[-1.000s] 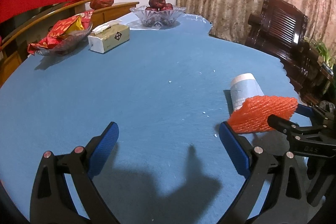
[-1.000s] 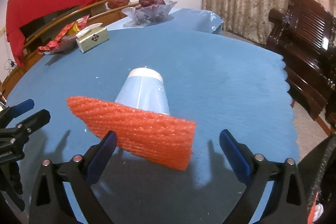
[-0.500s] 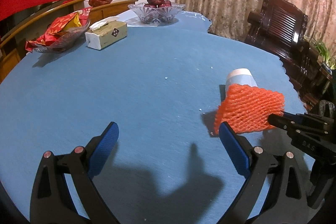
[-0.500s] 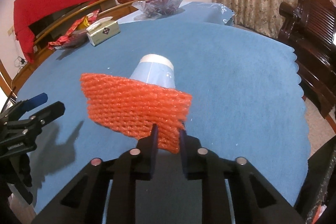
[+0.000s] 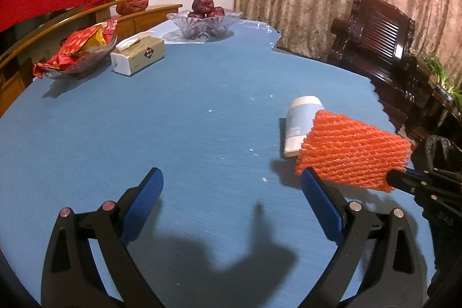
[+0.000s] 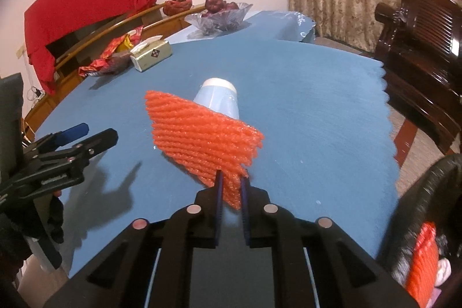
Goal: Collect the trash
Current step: 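Grasp the white paper cup with the left tool while the right tool holds the net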
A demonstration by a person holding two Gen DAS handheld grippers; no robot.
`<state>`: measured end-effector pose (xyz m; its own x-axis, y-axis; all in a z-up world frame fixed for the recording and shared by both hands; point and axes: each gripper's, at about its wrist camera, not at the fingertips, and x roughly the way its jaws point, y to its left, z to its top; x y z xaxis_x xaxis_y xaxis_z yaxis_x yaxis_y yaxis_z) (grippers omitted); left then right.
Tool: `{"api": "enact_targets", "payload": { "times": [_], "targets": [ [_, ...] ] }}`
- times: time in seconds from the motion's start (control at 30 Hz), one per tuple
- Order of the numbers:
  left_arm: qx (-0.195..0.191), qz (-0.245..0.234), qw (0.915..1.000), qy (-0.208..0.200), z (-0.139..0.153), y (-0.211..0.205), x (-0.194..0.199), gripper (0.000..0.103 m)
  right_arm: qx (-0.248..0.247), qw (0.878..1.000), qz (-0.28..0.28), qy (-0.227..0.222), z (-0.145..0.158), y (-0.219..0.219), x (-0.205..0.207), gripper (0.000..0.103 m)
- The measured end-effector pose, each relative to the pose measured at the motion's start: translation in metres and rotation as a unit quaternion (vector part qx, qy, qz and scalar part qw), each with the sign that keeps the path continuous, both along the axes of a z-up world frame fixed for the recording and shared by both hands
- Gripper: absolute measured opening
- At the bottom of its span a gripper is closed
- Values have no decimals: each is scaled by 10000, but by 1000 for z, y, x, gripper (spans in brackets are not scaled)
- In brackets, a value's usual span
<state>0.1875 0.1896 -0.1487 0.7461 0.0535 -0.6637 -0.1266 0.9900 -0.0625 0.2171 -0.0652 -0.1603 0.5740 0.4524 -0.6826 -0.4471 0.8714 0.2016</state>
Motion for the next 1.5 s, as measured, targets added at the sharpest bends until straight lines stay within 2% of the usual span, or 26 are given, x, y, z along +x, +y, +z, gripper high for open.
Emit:
{"api": "enact_targets", "payload": {
  "times": [0.37,0.67,1.03,1.37,1.4,1.5],
  "targets": [
    [18,-302,9995,-104,12,-33,-13,94,32,9968,-776,-207,19,-48,-23,11],
    [9,-432,9990,-115,12,-46,6,94,-67,9914,-1280,-269,19,-60,4,11],
    [-5,-478,9988,98,-11,-48,63,94,-196,9908,-1302,-309,5,-46,50,11],
    [-302,-601,9970,383,-31,-49,98,93,-270,9924,-1161,-293,-7,-36,66,11],
    [-365,-639,9963,442,-34,-50,101,92,-276,9925,-1151,-293,-7,-35,67,11],
    [-591,-742,9936,612,-40,-50,107,80,-281,9927,-1142,-279,-9,-36,67,11]
  ]
}}
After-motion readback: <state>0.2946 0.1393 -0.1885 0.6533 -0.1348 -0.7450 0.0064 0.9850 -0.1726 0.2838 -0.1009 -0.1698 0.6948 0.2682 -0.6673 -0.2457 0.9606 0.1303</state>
